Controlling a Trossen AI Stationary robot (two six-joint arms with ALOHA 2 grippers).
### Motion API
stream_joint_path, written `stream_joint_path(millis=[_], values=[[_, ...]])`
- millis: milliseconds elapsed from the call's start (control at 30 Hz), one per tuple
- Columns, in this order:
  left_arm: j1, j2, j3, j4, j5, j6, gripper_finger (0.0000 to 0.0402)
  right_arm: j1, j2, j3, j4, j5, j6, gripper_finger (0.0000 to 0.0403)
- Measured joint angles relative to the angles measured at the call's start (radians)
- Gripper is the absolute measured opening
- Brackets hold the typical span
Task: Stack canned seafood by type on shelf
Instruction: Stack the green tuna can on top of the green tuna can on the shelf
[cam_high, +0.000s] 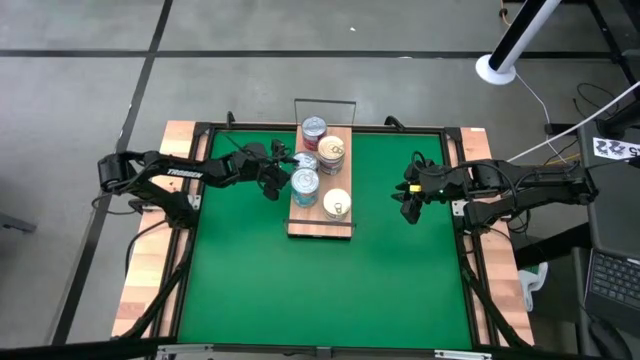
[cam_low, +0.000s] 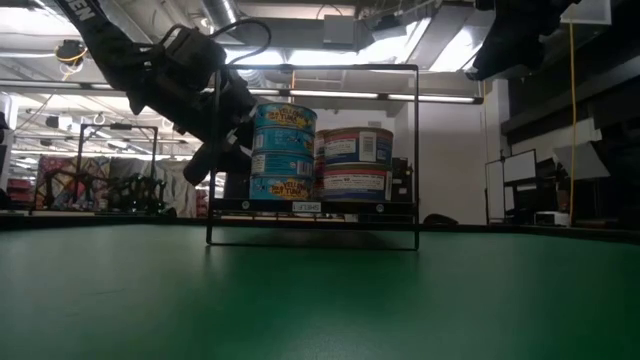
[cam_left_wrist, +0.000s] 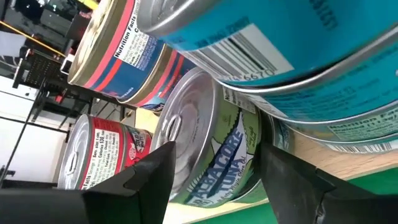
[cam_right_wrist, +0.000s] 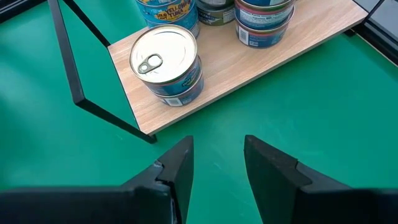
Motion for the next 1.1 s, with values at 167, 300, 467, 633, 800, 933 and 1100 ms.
stream_joint_path(millis=[167,300,467,633,800,933,1100], values=[[-0.003,0.000,0.011,-0.014,0.000,-0.004,0.0223,0.000,0.000,0.000,0.000,0.000,0.000,0.0143],[-0.003,0.000,0.044,-0.060,0.000,-0.006,0.0217,0.000,0.000,0.000,0.000,-0.006,0.000,0.0143],[-0.003,0.000,0.091,-0.131,0.000,-0.002,0.0202,0.000,0.000,0.000,0.000,-0.033,0.000,0.0143],[-0.003,0.000,0.117,-0.212,0.000,0.002,0.0191,0.000,0.000,0.000,0.000,-0.034,0.000,0.0143],[-0.003,0.000,0.143,-0.264,0.010,0.001,0.0188,0.000,0.000,0.000,0.000,-0.034,0.000,0.0143],[-0.003,0.000,0.174,-0.317,0.019,0.002,0.0186,0.000,0.000,0.000,-0.001,-0.034,0.000,0.0143],[-0.003,0.000,0.185,-0.325,0.020,0.015,0.0186,0.000,0.000,0.000,0.000,-0.034,0.000,0.0143]])
